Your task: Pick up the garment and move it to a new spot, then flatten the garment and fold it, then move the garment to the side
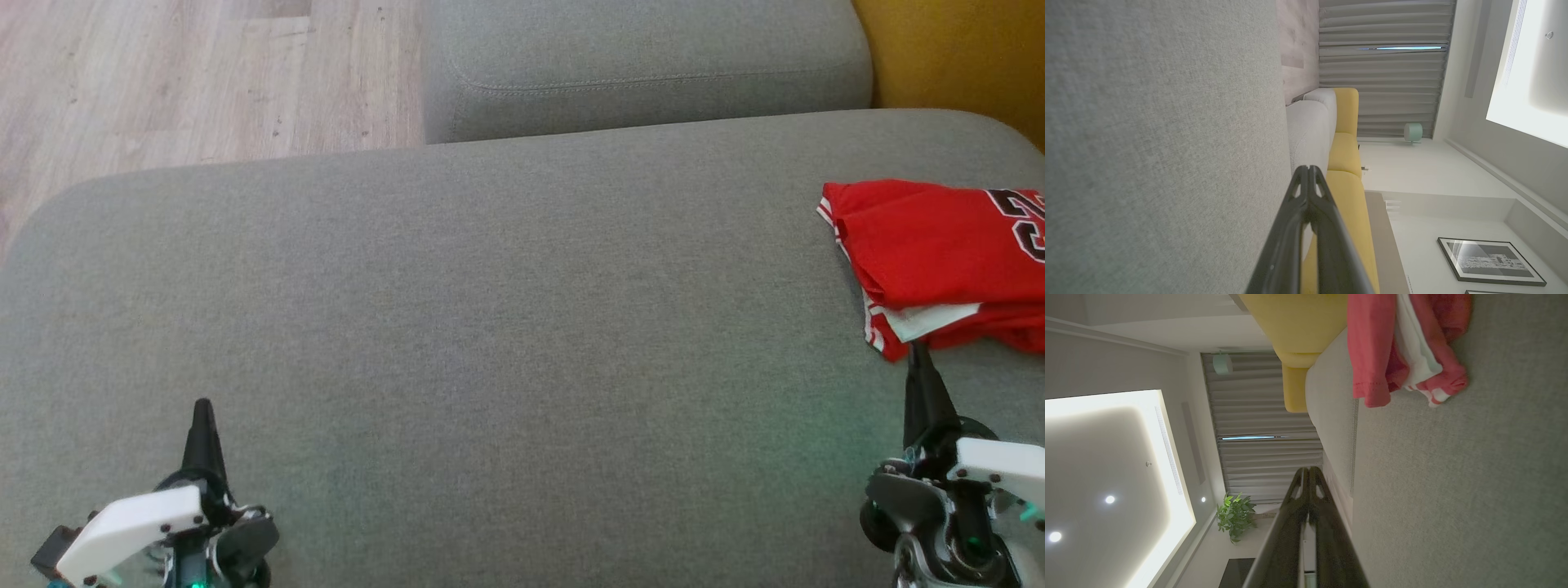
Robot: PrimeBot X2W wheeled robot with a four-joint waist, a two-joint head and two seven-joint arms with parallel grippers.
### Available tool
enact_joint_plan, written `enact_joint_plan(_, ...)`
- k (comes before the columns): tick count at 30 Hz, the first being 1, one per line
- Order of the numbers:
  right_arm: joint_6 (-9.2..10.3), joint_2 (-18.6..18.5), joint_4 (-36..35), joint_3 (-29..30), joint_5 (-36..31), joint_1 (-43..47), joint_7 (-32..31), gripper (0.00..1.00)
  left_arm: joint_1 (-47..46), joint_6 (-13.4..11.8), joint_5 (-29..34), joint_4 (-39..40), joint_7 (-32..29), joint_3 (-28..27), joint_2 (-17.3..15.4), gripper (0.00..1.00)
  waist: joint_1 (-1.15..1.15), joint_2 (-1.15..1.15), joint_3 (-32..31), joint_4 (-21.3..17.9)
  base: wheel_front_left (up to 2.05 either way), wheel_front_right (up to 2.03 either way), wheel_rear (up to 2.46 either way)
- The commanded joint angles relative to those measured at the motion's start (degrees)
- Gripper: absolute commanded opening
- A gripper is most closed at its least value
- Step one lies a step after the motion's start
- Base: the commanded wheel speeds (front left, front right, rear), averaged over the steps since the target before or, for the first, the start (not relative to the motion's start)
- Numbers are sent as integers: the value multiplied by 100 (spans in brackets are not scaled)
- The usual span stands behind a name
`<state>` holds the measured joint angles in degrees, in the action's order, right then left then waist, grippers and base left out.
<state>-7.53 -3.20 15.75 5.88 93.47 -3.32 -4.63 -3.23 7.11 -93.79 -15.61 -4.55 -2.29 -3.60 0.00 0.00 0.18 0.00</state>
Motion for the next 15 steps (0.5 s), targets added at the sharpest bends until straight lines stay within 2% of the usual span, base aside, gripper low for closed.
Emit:
enact_joint_plan(1,4,-90,-182,-105,10,-271,-50,0,-281,37,16,164,-53,-248,-55,0,0,0,0,0,0,0,0)
enact_joint_plan(15,4,-70,-181,-77,-13,-273,-73,0,-283,37,40,163,-76,-276,-34,0,0,0,0,0,0,0,0)
